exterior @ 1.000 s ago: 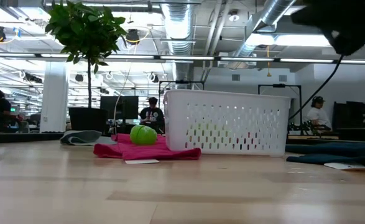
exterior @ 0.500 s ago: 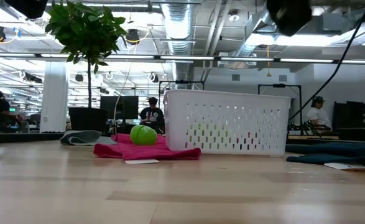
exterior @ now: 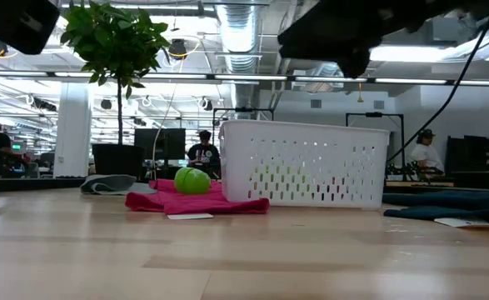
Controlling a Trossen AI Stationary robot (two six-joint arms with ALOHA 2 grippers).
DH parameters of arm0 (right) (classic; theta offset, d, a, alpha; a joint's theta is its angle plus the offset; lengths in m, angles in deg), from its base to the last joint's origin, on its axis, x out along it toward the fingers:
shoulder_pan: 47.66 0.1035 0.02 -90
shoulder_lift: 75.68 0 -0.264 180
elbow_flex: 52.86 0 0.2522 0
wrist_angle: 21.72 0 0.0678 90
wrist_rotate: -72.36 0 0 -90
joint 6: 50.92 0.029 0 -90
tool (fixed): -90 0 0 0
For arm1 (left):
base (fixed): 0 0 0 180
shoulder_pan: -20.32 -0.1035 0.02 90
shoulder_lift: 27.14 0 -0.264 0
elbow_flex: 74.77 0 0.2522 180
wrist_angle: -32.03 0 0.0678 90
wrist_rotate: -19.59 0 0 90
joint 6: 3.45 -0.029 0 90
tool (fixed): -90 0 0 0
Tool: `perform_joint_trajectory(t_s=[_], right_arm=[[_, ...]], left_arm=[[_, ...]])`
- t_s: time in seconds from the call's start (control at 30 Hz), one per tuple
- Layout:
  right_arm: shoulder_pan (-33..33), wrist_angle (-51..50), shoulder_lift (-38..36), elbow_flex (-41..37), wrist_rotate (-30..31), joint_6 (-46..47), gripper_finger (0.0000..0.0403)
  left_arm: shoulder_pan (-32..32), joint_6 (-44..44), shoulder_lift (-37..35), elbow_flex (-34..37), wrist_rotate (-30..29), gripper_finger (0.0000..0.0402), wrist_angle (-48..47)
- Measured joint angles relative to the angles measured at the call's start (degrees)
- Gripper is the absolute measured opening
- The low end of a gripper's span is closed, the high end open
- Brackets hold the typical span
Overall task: Pick and placing Produce into tupperware
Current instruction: Put the watermelon into the white bin
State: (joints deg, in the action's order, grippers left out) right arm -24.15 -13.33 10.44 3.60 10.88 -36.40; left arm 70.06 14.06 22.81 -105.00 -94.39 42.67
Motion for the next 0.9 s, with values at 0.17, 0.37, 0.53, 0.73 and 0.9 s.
perform_joint_trajectory(t_s=[0.17, 0.37, 0.53, 0.73, 0.9], right_arm=[[-3.9, -0.5, 0.0, 0.0, 0.0, 0.0, 0.0133], [-7.7, -0.7, 0.0, 0.0, 0.0, 0.0, 0.0134], [-10.1, -0.7, 0.0, 0.0, 0.0, 0.0, 0.0133], [-12.3, -0.7, 0.0, 0.0, 0.0, 0.0, 0.0134], [-13.6, -0.7, 0.0, 0.0, 0.0, 0.0, 0.0132]], left_arm=[[0.0, -4.3, -3.5, -2.0, 7.0, 0.0263, -10.0], [0.4, -17.8, -10.7, -3.3, 9.2, 0.0263, -21.8], [1.9, -22.6, -14.9, -5.0, 16.4, 0.0263, -30.5], [3.8, -18.2, -14.4, -8.0, 22.6, 0.0263, -49.7], [8.2, -20.0, -14.4, -10.8, 24.3, 0.0263, -49.7]])
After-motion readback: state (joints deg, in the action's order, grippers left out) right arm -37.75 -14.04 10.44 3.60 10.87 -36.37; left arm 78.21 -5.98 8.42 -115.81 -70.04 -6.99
